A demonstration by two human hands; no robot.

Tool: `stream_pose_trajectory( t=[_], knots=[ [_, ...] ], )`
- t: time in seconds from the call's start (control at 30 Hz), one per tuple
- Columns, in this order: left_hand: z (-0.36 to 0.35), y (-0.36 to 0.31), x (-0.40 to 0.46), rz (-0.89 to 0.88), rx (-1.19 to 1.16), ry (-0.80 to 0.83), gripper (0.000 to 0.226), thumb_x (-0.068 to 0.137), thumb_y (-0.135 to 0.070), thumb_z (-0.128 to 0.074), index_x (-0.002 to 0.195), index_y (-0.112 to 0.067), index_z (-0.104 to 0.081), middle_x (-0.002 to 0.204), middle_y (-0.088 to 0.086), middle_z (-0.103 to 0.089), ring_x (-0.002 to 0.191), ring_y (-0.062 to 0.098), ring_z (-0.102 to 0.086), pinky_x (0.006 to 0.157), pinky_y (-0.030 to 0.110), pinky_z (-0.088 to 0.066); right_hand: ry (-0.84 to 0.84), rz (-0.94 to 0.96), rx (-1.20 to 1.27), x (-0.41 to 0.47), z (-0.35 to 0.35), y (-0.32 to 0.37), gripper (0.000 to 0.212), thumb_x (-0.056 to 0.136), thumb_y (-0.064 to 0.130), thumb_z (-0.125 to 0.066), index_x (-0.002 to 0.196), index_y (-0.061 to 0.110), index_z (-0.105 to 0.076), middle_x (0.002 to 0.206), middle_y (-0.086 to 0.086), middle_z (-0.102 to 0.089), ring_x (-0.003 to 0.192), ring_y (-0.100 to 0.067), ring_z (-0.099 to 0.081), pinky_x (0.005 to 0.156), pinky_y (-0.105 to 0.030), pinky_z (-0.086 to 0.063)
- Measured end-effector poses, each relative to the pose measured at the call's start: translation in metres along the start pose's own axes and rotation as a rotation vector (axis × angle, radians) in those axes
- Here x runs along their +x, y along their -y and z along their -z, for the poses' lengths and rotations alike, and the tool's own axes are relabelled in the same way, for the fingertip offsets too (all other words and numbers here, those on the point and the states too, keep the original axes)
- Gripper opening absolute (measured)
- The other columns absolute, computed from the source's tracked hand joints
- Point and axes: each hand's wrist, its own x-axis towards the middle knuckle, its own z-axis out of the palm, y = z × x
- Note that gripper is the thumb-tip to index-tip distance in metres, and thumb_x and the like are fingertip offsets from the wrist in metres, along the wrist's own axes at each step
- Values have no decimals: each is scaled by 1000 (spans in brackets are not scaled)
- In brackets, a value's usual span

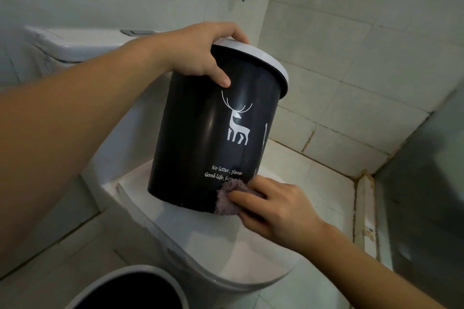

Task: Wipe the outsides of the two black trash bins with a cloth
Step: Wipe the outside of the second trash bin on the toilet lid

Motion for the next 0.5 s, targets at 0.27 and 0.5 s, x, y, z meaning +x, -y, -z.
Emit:
stream_pose_trajectory(
  t=[0.27, 0.5],
  knots=[
    [-2, 0, 0, 0, -19, -4, 67, 72, -12, -86, 121, -43, -53, 106, -12, -61, 97, 11, -61, 80, 31, -52, -94, -160, 21, -2, -4, -10, 23, 92, 30, -61, 114, 23, -65, 91, -2, -59, 69, -20, -55, 49, -28, -44],
    [-1, 0, -2, -4, -25, -4, 68, 70, -12, -87, 119, -44, -53, 105, -14, -60, 100, 16, -61, 86, 35, -53, -85, -98, 44, 8, -2, -19, 24, 92, 28, -63, 115, 26, -62, 94, -3, -60, 73, -22, -57, 51, -31, -49]
  ],
)
